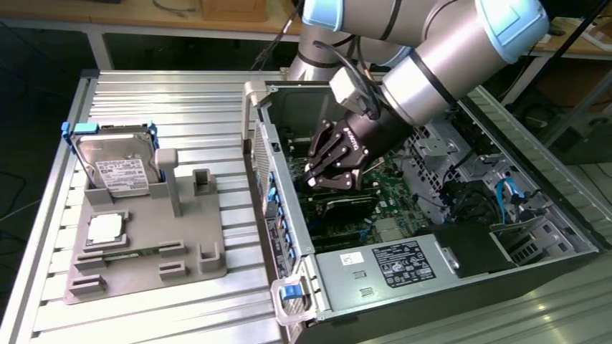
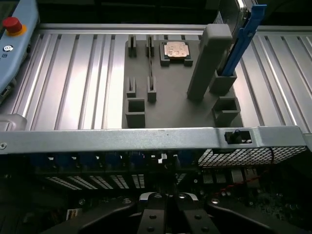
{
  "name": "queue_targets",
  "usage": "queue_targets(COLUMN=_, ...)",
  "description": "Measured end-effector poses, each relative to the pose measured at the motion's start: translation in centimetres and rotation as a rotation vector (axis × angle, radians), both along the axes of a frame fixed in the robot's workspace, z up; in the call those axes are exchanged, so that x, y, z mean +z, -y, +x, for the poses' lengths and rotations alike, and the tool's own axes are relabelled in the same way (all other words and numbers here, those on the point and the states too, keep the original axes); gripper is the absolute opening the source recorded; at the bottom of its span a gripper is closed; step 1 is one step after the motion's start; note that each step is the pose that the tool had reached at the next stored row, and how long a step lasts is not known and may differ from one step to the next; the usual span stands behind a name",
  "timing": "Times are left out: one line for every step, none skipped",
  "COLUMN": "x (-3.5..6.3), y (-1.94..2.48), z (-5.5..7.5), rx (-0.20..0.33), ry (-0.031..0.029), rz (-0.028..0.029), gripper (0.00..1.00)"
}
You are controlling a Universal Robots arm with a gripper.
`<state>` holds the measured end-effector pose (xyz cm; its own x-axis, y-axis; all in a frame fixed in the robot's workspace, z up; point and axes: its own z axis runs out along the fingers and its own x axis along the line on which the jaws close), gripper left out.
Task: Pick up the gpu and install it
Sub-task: 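Press down on the gpu until it lock into place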
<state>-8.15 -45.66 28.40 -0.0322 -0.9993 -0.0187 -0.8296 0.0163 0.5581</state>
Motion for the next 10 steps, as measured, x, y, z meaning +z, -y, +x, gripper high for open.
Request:
queue_targets(x=-0.05, y=0.0, z=0.1, rx=0.0, ry=-0.0113, rz=0.0006, gripper=0.11)
queue_targets(x=-0.15, y=0.0, z=0.1, rx=0.0, ry=-0.0121, rz=0.0007, gripper=0.11)
queue_targets(x=-0.34, y=0.0, z=0.1, rx=0.0, ry=-0.0122, rz=0.0013, gripper=0.11)
queue_targets(x=-0.52, y=0.0, z=0.1, rx=0.0, ry=-0.0123, rz=0.0013, gripper=0.11)
queue_targets(x=-0.71, y=0.0, z=0.1, rx=0.0, ry=-0.0123, rz=0.0014, gripper=0.11)
queue_targets(x=-0.89, y=0.0, z=0.1, rx=0.0, ry=-0.0122, rz=0.0015, gripper=0.11)
queue_targets(x=-1.13, y=0.0, z=0.1, rx=0.0, ry=-0.0122, rz=0.0015, gripper=0.11)
queue_targets(x=-1.24, y=0.0, z=0.1, rx=0.0, ry=-0.0132, rz=0.0015, gripper=0.11)
queue_targets(x=-1.29, y=0.0, z=0.1, rx=0.0, ry=-0.0171, rz=0.002, gripper=0.11)
queue_targets(x=-1.3, y=0.01, z=0.2, rx=0.0, ry=-0.0239, rz=0.0031, gripper=0.11)
